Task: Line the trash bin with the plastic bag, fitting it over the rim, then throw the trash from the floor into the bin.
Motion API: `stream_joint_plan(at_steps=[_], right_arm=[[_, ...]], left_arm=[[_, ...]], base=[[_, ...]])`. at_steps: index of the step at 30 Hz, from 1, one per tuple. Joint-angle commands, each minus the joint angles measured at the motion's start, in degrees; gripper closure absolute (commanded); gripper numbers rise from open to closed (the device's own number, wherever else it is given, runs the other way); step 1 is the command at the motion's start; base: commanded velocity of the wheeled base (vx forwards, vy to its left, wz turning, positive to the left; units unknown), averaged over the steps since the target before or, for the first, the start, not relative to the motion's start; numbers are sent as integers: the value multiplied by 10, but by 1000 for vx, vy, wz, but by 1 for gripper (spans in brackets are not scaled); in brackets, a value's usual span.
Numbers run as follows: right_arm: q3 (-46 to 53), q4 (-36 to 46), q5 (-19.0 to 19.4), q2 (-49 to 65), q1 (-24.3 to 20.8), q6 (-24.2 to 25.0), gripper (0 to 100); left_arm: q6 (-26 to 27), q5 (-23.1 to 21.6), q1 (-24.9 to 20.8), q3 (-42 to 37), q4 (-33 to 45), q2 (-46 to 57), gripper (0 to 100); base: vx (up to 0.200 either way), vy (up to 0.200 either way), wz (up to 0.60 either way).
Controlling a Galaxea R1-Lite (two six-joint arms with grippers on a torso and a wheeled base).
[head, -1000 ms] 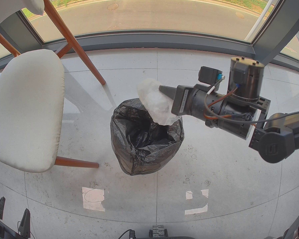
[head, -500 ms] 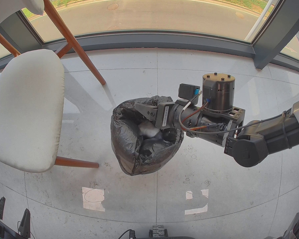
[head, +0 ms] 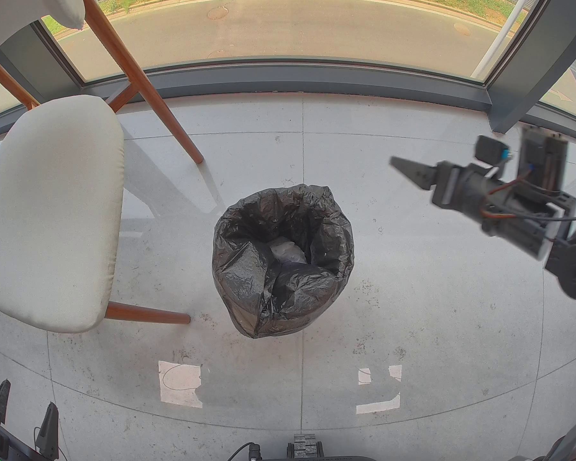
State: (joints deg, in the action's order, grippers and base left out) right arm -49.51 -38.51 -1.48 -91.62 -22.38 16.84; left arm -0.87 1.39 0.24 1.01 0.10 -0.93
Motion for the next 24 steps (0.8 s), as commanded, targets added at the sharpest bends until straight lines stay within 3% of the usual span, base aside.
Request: stream_joint_plan(at_steps=[1, 5, 11, 14, 18, 22, 24], right_arm=[[180, -2, -12, 241, 144, -18, 0], [274, 8, -23, 372, 156, -29, 0], [410, 48, -41, 548, 219, -74, 0], [463, 112, -34, 655, 248, -95, 0], [493, 228, -19, 791, 242, -117, 0], [485, 420, 19, 916, 224, -176, 0], [485, 410, 18, 916, 224, -177, 0]], left_arm=[[0, 0, 0, -10, 0, 9, 0], [0, 0, 0, -10, 0, 9, 0], [0, 0, 0, -10, 0, 9, 0], [0, 0, 0, -10, 0, 9, 0], [0, 0, 0, -10, -1, 9, 0], [0, 0, 0, -10, 0, 9, 0], [0, 0, 0, -10, -1, 9, 0]], base=[[0, 0, 0], [0, 0, 0], [0, 0, 0], [0, 0, 0], [0, 0, 0], [0, 0, 0], [0, 0, 0]])
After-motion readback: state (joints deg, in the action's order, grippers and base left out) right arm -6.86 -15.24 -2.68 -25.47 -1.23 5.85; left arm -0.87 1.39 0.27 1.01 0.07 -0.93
